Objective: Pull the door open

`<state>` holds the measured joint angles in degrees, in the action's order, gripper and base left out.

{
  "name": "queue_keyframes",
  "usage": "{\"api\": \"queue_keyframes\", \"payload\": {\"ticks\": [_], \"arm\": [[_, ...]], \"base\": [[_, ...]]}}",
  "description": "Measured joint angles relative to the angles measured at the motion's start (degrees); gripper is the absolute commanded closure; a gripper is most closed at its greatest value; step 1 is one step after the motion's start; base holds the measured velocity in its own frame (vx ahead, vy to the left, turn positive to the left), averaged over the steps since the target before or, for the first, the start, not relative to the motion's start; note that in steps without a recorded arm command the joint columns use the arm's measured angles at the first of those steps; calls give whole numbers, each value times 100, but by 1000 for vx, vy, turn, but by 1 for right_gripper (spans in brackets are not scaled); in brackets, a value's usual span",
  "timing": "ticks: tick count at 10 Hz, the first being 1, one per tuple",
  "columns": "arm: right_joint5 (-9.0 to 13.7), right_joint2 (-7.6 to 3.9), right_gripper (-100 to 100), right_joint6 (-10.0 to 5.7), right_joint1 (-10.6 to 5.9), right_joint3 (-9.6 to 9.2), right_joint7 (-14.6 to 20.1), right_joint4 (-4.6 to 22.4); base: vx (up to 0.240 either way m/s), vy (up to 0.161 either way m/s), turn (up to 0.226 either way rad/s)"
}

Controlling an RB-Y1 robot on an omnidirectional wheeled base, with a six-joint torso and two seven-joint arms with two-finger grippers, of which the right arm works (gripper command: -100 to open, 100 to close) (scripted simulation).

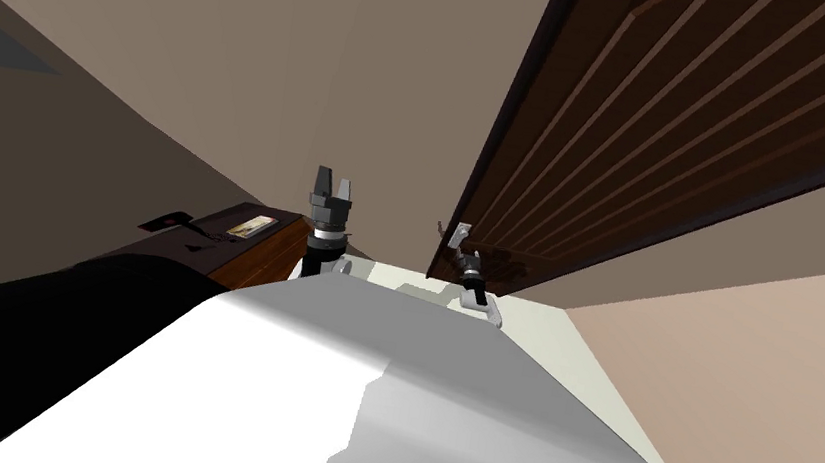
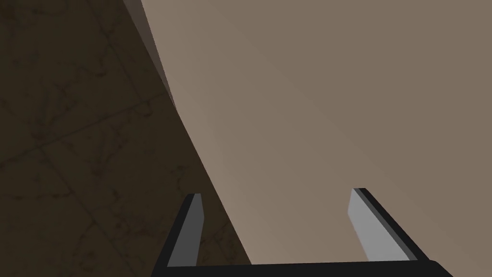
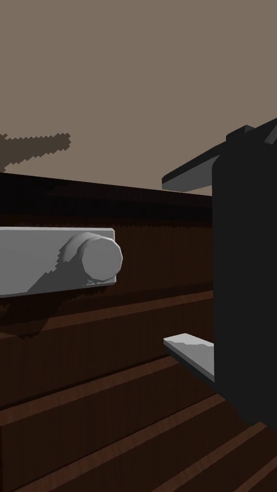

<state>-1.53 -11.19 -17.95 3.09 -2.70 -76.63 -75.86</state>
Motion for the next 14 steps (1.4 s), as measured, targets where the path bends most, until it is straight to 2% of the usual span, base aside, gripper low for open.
{"api": "queue_keyframes", "payload": {"ticks": [2, 3, 4, 5, 6, 7, 8, 14], "arm": [[73, -199, -100, -76, 68, 120, 134, 46], [101, -256, -100, -115, 57, 203, 179, 120], [136, -347, -100, -240, 21, 269, 234, 318], [180, -466, -100, -262, 21, 340, 312, 336], [222, -575, -100, -198, 46, 411, 390, 266], [252, -656, -100, -224, 21, 461, 450, 355], [255, -663, 100, -240, 16, 466, 462, 370], [252, -667, 100, -213, 27, 472, 448, 366]], "base": [[174, 76, 186], [176, 42, 26], [172, 48, 134], [180, 42, 155], [162, 42, 85], [69, 18, 9], [-6, -7, -22], [-15, -6, 3]]}}
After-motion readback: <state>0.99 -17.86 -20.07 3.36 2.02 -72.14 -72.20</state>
